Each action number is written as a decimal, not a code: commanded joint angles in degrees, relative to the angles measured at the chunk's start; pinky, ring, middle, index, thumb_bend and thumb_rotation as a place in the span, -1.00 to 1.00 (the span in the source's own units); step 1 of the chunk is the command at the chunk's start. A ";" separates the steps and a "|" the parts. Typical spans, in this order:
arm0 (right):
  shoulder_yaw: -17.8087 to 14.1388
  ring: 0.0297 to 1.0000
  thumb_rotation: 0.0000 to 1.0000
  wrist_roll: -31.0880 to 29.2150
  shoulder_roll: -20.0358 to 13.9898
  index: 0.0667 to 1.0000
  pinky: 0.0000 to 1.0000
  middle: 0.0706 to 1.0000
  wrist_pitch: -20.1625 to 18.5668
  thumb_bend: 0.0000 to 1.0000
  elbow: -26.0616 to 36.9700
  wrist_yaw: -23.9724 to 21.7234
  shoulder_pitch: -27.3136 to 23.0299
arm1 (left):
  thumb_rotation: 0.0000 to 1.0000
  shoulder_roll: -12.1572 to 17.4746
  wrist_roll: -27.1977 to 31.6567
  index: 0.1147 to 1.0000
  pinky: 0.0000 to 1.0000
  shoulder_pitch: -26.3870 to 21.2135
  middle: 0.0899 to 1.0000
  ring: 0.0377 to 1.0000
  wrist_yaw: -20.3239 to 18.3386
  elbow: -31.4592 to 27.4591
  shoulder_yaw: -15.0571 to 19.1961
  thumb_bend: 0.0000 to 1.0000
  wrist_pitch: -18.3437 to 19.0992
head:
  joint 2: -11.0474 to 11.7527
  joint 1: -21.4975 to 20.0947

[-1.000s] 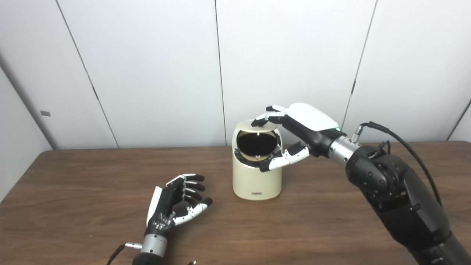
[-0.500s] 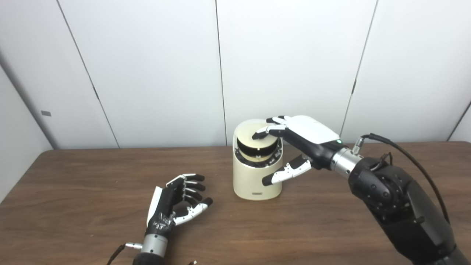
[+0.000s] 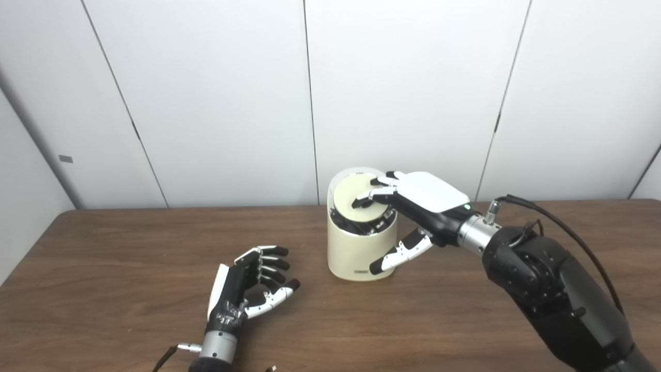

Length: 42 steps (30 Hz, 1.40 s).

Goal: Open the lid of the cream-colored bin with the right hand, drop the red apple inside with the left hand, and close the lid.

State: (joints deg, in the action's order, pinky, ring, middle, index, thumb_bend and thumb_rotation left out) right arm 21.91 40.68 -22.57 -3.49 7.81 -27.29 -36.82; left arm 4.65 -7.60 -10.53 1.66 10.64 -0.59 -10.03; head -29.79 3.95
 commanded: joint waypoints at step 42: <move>-10.91 0.87 -0.03 -1.80 2.09 0.80 0.84 0.76 4.45 0.38 1.59 10.00 4.91 | -1.00 -1.40 -0.08 0.23 -0.17 3.18 0.09 -0.05 0.26 -0.35 -0.29 0.23 1.20 | -1.30 0.35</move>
State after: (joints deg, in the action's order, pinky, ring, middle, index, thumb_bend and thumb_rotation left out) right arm 12.63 40.84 -21.17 0.06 9.22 -21.06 -30.85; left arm 3.77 -7.96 -9.81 1.66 9.31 -0.58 -8.69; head -31.03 4.22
